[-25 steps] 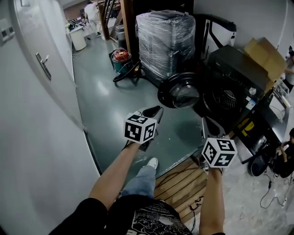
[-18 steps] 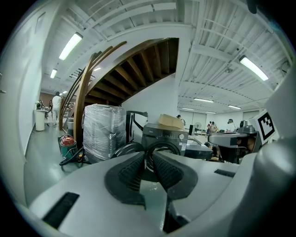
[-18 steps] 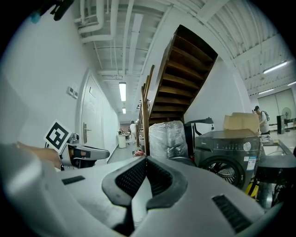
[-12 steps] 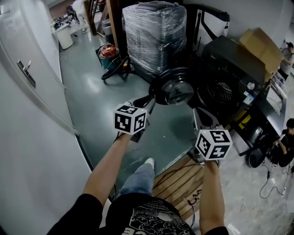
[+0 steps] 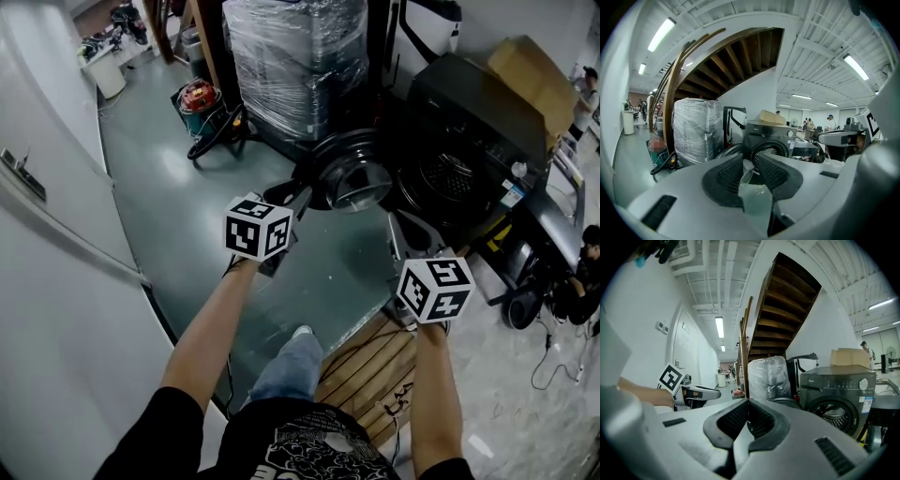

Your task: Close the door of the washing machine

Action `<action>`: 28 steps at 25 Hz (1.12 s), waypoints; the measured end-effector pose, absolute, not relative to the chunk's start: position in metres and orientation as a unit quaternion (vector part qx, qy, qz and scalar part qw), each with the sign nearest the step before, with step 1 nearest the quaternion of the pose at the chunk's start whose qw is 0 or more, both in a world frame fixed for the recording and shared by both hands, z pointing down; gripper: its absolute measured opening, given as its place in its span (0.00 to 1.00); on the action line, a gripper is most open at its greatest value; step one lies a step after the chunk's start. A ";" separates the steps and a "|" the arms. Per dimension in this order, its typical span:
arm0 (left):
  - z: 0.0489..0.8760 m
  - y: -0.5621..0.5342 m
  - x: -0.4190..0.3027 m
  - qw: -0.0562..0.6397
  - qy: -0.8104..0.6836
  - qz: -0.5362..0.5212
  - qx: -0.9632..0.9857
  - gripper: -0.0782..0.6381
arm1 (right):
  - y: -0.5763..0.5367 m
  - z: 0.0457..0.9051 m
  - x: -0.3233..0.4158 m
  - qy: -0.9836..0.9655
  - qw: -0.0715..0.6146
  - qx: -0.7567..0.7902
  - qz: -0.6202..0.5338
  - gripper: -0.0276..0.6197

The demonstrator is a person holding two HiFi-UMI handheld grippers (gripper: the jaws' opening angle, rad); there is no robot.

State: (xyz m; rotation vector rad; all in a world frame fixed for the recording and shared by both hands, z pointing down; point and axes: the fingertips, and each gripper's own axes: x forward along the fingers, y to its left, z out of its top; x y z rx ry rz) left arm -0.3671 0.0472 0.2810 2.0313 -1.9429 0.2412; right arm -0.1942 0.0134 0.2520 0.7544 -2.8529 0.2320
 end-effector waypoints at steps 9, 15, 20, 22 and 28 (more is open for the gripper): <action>0.312 -0.013 -0.427 0.174 -0.656 0.094 0.729 0.29 | -0.027 0.276 -0.259 -0.962 0.117 0.236 0.076 0.07; 0.343 -0.048 -0.453 0.197 -0.627 0.118 0.745 0.31 | -0.053 0.280 -0.301 -0.961 0.130 0.230 0.078 0.08; 0.369 -0.077 -0.475 0.211 -0.601 0.143 0.757 0.34 | -0.073 0.287 -0.329 -0.959 0.149 0.227 0.079 0.08; 0.378 -0.090 -0.482 0.210 -0.590 0.158 0.764 0.35 | -0.080 0.290 -0.335 -0.957 0.154 0.231 0.083 0.08; 0.418 -0.123 -0.508 0.236 -0.557 0.185 0.775 0.40 | -0.095 0.304 -0.352 -0.949 0.179 0.238 0.099 0.08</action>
